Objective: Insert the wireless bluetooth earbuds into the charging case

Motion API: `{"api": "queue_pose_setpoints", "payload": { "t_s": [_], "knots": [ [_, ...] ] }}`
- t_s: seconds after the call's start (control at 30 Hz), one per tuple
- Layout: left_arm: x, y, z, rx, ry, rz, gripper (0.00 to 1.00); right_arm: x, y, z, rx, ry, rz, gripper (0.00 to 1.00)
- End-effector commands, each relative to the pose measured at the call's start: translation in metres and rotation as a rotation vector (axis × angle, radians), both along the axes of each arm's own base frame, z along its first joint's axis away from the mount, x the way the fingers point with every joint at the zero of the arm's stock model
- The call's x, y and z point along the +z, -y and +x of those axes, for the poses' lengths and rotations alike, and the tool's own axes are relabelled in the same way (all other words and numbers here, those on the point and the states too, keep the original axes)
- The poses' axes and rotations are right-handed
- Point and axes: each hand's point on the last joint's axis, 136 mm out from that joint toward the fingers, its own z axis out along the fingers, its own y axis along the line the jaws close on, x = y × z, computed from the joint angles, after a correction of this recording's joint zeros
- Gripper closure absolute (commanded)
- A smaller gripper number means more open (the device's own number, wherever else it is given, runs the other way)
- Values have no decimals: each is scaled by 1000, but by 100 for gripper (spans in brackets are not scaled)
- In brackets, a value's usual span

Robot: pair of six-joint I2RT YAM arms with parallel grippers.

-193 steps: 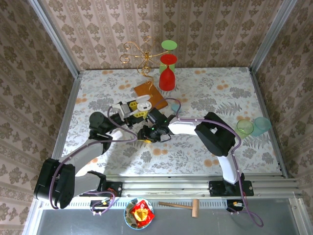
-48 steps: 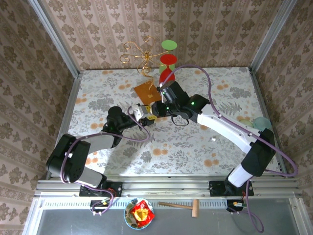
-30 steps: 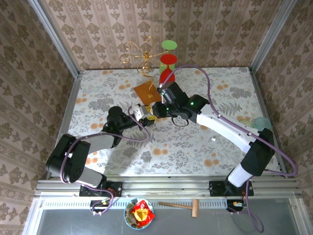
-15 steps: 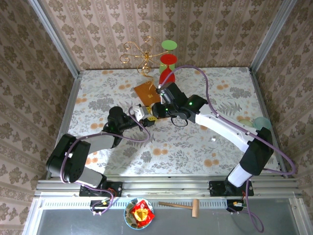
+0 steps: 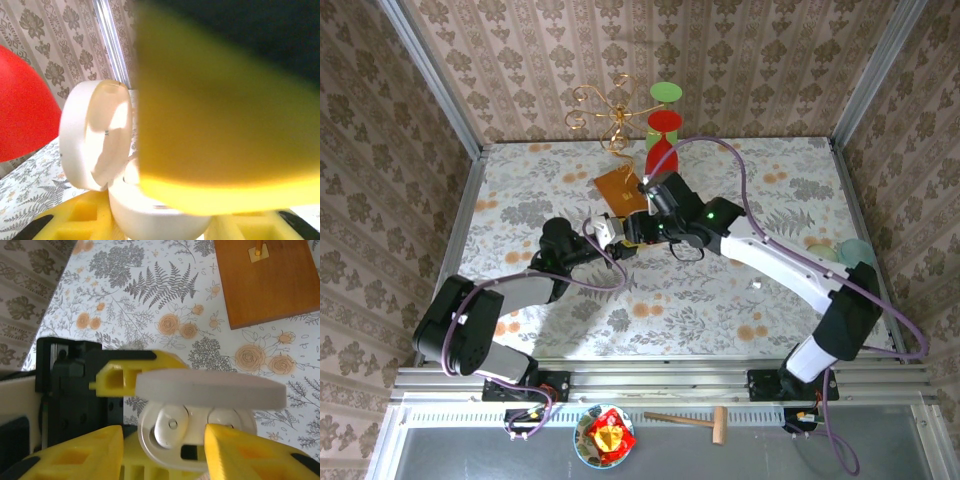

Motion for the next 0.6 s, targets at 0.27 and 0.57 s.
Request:
{"api": "queue_pose_setpoints", "payload": {
  "t_s": [0.27, 0.57],
  "knots": [
    [32, 1, -6, -54, 94, -65, 74, 57, 58, -3, -104, 183, 97, 47],
    [30, 6, -18, -112, 75, -64, 74, 58, 53, 28, -89, 94, 153, 46]
  ]
}}
